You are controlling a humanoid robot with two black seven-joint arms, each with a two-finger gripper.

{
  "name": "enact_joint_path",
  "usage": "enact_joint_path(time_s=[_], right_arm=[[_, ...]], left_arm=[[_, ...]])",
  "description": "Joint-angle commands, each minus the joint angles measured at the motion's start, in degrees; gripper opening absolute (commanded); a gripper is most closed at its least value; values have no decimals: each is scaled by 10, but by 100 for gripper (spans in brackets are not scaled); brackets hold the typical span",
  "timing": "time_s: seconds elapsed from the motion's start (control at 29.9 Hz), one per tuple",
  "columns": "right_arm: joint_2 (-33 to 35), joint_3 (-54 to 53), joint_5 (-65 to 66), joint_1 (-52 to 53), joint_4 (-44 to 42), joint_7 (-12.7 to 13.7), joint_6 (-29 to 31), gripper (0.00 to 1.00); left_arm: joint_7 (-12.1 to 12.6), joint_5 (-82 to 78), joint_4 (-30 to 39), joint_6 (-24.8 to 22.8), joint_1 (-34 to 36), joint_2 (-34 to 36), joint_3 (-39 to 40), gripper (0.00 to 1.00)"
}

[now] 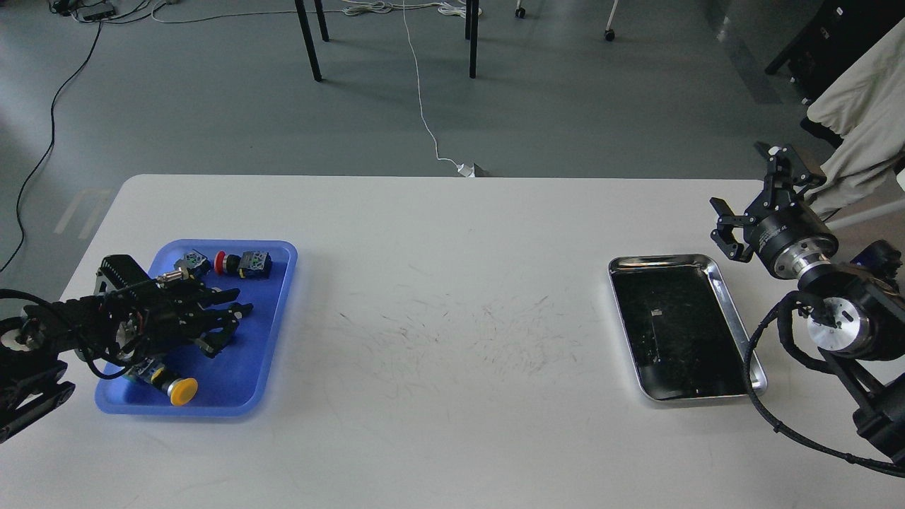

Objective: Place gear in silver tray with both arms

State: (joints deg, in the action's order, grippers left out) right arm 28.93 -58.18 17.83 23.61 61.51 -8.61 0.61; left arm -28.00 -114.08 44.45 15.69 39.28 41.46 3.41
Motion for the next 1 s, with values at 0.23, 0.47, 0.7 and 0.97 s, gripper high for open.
enact_joint_path(time_s=[0.23,0.47,0.7,0.97], right_arm=[[1,7,3,0,0,0,0,99],[1,7,3,0,0,0,0,99],[1,7,3,0,0,0,0,99],[1,7,3,-1,0,0,0,99]], left_arm=[[0,-1,25,0,-11,8,-1,42],[0,-2,26,0,-12,8,-1,36],[0,-2,22,0,-15,9,-1,34],[0,-2,19,1,-15,8,-1,35]])
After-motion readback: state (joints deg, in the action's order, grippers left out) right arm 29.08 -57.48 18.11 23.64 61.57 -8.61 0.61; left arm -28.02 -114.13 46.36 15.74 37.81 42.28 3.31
